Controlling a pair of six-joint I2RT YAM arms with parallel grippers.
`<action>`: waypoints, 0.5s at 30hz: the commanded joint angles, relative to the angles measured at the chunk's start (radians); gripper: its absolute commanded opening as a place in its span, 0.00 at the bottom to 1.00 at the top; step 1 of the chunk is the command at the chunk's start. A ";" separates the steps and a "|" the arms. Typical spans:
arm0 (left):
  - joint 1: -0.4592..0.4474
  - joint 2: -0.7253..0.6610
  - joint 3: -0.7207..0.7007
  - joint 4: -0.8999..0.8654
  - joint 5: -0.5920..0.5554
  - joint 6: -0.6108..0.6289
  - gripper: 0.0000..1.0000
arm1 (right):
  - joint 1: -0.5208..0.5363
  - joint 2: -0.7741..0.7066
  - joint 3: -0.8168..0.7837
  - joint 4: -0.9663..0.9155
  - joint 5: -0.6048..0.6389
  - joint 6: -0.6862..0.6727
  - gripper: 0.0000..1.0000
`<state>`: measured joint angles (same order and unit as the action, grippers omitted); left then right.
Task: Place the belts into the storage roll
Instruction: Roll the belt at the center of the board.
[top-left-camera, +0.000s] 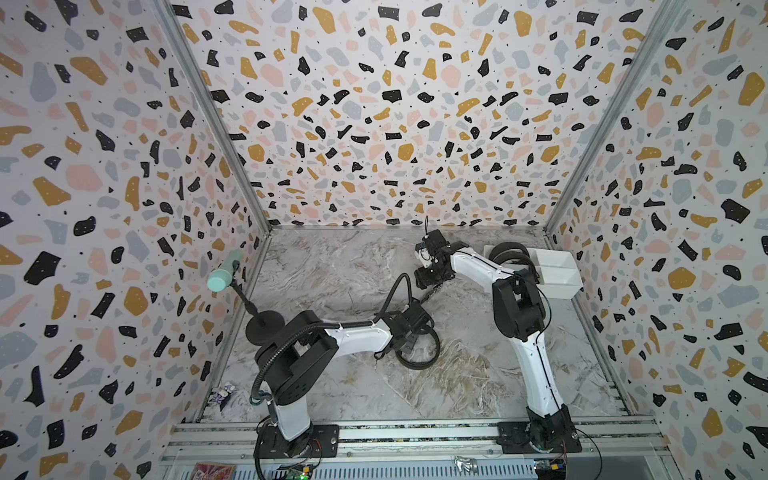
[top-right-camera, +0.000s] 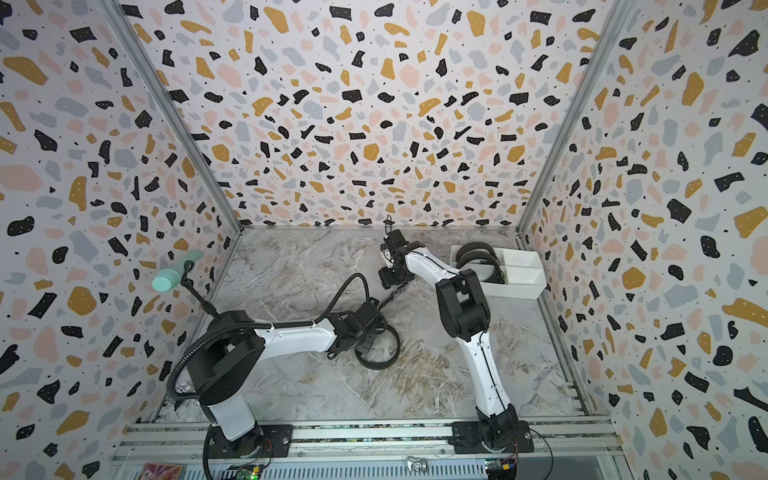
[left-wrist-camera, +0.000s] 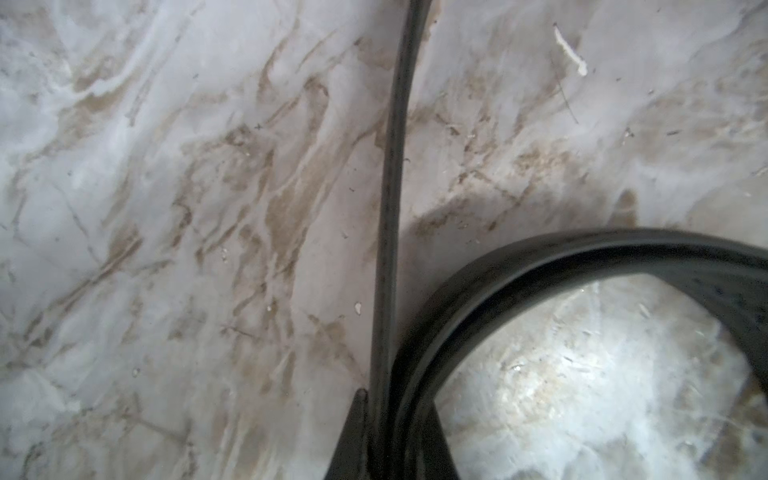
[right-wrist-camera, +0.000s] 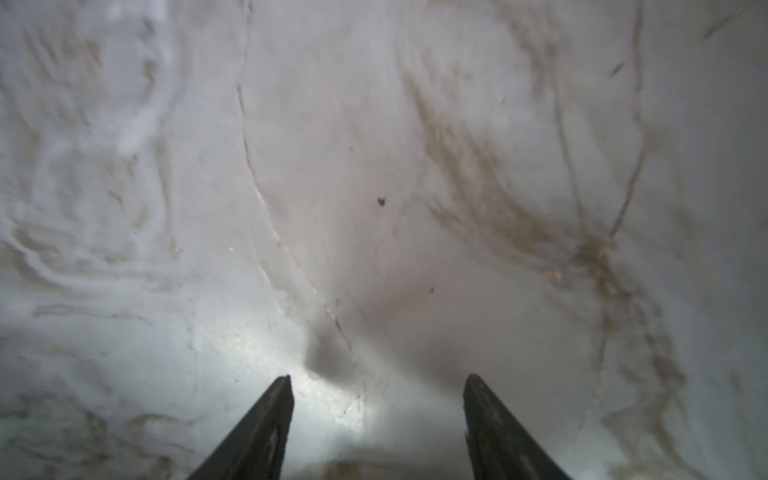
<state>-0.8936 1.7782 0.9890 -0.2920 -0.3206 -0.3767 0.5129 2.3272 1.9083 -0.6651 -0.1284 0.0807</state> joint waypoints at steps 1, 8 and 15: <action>0.006 0.032 -0.016 -0.072 -0.085 0.042 0.00 | 0.009 -0.118 -0.092 -0.075 -0.014 -0.027 0.64; 0.008 0.056 0.019 -0.080 -0.165 0.089 0.00 | 0.041 -0.419 -0.558 -0.029 -0.104 -0.022 0.62; 0.006 0.044 0.008 -0.026 -0.177 0.152 0.00 | -0.048 -0.639 -0.725 0.068 -0.215 0.040 0.68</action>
<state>-0.8970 1.8030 1.0130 -0.3080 -0.4263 -0.2794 0.5179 1.7462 1.1793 -0.6533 -0.2756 0.0914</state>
